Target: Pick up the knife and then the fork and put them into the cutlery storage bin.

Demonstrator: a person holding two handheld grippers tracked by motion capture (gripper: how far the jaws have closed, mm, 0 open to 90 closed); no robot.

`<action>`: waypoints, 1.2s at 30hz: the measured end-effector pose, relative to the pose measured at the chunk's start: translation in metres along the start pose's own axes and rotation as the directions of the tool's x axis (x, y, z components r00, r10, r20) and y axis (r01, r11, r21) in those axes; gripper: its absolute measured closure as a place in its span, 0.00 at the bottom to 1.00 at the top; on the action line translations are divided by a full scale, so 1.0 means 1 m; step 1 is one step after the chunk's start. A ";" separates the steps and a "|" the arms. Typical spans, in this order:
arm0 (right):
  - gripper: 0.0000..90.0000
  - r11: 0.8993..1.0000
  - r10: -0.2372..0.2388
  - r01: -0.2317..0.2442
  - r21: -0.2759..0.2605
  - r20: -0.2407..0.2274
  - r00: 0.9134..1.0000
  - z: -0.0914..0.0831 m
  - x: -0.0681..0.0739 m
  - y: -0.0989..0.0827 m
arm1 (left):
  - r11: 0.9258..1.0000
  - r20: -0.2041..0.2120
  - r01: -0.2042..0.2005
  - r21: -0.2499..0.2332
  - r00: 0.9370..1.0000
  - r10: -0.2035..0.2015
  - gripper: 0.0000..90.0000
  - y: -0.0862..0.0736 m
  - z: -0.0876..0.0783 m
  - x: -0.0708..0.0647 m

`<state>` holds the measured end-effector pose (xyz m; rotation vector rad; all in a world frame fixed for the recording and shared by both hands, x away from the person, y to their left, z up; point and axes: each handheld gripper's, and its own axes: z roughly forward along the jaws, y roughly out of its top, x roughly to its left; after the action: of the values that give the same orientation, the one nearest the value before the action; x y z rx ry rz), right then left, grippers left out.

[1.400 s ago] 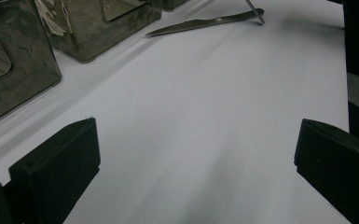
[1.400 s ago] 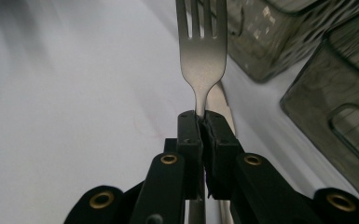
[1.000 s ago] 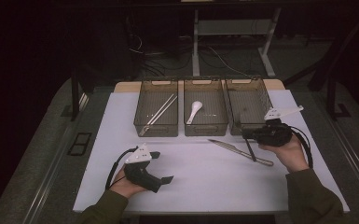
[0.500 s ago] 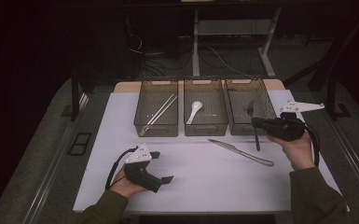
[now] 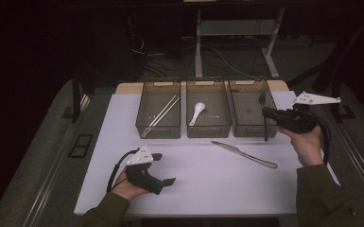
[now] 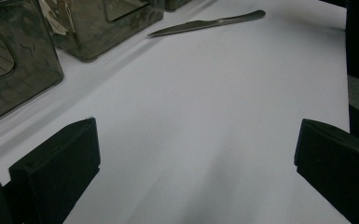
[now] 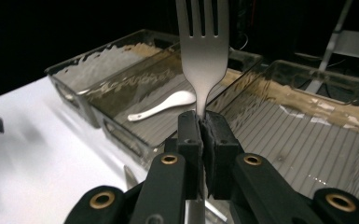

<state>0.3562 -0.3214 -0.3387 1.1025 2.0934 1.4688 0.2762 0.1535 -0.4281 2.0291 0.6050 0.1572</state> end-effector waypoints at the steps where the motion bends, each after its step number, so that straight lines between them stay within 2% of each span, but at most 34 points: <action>1: 0.95 1.000 0.005 -0.005 -0.004 0.005 1.000 0.000 -0.002 0.002 | 1.000 0.001 0.001 0.001 1.000 -0.001 0.00 0.000 0.000 0.000; 8: 0.95 0.999 0.023 -0.022 -0.033 0.045 0.999 0.003 -0.014 0.019 | 1.000 0.003 0.000 0.000 1.000 0.000 0.00 0.000 0.000 0.000; 14: 0.95 0.997 0.035 -0.031 -0.071 0.060 0.998 0.009 -0.024 0.033 | 1.000 0.003 -0.001 -0.001 1.000 0.001 0.00 0.000 0.000 0.000; 26: 0.95 0.992 0.063 -0.048 -0.117 0.127 0.990 0.026 -0.045 0.046 | 1.000 0.004 0.002 -0.006 1.000 -0.002 0.00 0.000 0.000 -0.001; 31: 0.95 0.993 0.075 -0.060 -0.102 0.151 0.986 0.036 -0.054 0.043 | 1.000 0.005 0.001 -0.005 1.000 -0.001 0.00 0.000 0.000 0.000; 36: 0.95 0.996 0.071 -0.062 -0.058 0.174 0.982 0.046 -0.060 0.036 | 1.000 0.007 -0.002 -0.005 1.000 0.002 0.00 0.000 -0.001 0.000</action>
<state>0.4392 -0.3321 -0.3328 1.2447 1.9040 1.3927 0.2760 0.1539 -0.4276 2.0252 0.5976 0.1526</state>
